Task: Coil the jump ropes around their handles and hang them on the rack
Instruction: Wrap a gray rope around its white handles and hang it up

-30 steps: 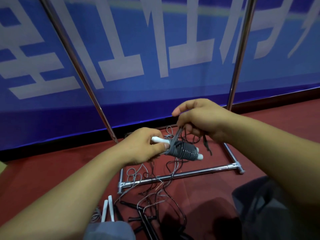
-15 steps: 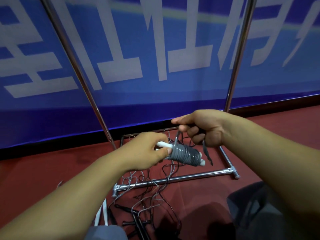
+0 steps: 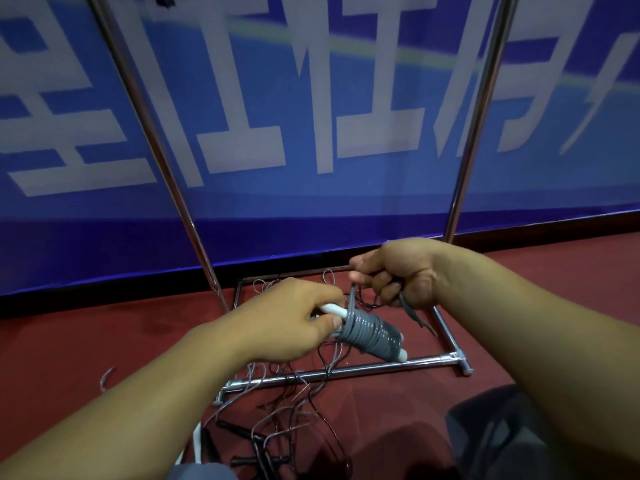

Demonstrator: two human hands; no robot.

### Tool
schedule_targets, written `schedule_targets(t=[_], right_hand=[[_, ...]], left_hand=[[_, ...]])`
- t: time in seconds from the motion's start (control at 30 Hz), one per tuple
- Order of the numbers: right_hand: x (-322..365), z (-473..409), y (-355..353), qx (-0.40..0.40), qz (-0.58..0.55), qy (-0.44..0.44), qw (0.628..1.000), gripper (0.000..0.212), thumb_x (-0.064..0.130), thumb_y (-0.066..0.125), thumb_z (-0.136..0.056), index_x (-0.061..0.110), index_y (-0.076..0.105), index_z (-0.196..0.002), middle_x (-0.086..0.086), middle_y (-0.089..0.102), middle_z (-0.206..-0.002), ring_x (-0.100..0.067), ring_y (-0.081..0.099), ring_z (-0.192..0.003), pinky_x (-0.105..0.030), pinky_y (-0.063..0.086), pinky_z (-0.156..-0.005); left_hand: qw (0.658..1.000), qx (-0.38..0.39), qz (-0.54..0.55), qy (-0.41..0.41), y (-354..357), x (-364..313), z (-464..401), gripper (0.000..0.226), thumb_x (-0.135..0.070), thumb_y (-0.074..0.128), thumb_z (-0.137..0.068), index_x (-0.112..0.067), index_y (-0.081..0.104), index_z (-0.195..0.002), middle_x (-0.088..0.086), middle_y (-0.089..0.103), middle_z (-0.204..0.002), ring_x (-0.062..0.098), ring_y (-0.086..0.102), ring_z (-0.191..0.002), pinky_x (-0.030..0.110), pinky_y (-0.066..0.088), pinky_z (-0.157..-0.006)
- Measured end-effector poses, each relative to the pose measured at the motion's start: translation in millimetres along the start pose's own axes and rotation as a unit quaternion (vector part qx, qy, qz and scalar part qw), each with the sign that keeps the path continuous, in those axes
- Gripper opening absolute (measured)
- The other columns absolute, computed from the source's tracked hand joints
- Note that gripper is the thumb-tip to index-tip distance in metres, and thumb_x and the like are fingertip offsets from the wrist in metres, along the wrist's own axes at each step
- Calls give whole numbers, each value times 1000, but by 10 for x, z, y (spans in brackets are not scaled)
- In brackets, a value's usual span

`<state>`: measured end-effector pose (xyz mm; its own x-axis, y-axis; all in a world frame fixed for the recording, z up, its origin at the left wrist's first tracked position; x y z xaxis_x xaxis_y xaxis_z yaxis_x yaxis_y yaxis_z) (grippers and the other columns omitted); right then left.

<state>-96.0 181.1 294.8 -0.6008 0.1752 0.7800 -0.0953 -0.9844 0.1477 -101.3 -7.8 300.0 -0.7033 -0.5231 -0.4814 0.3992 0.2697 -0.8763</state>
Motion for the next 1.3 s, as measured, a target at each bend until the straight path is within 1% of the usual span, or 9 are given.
schedule_targets(t=[0.17,0.3,0.4,0.47,0.6,0.7,0.87,1.1,1.3], right_hand=[[37,2,-7,30,54,-48,997,22,6,40,-105,15,57,-115,-1,58,-58,-1,26,-35,-13,18,-34],[66,-12,37,61,90,-92,990,22,8,41,-106,12,58,-119,-1,56,-61,-3,28,-38,-14,21,-35],[100,-18,39,79,87,-123,985,16,9,49,-103,12,62,-110,-2,63,-68,-7,51,-47,-18,43,-42],[109,-44,-3,91,105,-137,981,10,8,57,-98,8,64,-106,-4,67,-75,-11,59,-53,-22,49,-47],[56,-67,68,46,132,-187,972,16,10,61,-96,14,60,-81,4,57,-56,-5,33,-42,-20,20,-43],[42,9,251,13,161,-248,955,20,22,70,-93,16,60,-76,5,54,-52,-6,33,-41,-20,23,-39],[-15,43,394,19,230,-294,927,22,26,77,-87,8,65,-87,-3,58,-66,-22,43,-65,-32,36,-60],[-14,92,405,-26,289,-310,905,16,27,78,-87,15,68,-84,-10,68,-75,-20,54,-68,-36,47,-63],[13,96,351,-78,205,-290,931,9,21,79,-86,13,75,-84,-1,66,-67,-6,54,-55,-19,45,-53]], left_hand=[[993,-2,118,-2,-147,19,74,7,-22,62,-93,-18,66,-88,6,64,-73,12,57,-61,35,47,-61],[967,-19,254,-10,-208,5,126,19,-23,60,-86,-6,65,-90,12,57,-71,16,56,-62,36,50,-60],[929,-36,368,-22,-239,-1,148,18,-22,61,-86,-5,64,-91,5,57,-70,16,56,-62,31,50,-60],[894,-48,445,-30,-248,-10,150,19,-21,63,-87,-3,62,-96,7,56,-66,18,53,-58,30,48,-59],[765,-106,632,-67,-262,-35,98,26,-21,59,-89,-5,55,-109,3,49,-61,14,46,-52,25,46,-52],[700,-178,683,-105,-301,8,41,18,-21,46,-97,-9,56,-108,2,48,-61,12,46,-51,23,48,-50],[703,-251,645,-163,-294,89,-15,19,-22,41,-105,-14,54,-94,-1,49,-59,11,46,-52,26,42,-57],[739,-288,575,-199,-266,215,-56,22,-23,43,-106,-12,58,-94,0,48,-59,13,45,-52,26,44,-51],[729,-321,562,-221,-253,279,-85,23,-25,45,-106,-12,59,-92,0,48,-61,11,46,-54,24,46,-52]])
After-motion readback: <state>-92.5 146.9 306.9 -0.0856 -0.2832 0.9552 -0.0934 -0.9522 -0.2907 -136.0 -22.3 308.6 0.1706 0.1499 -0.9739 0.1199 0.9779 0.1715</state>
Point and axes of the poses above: each hand's wrist, its own z-axis away from the middle knuckle, its own y-axis out of the palm, x = y × z, the point moved 2 cm from there along -z, towards the middle knuckle
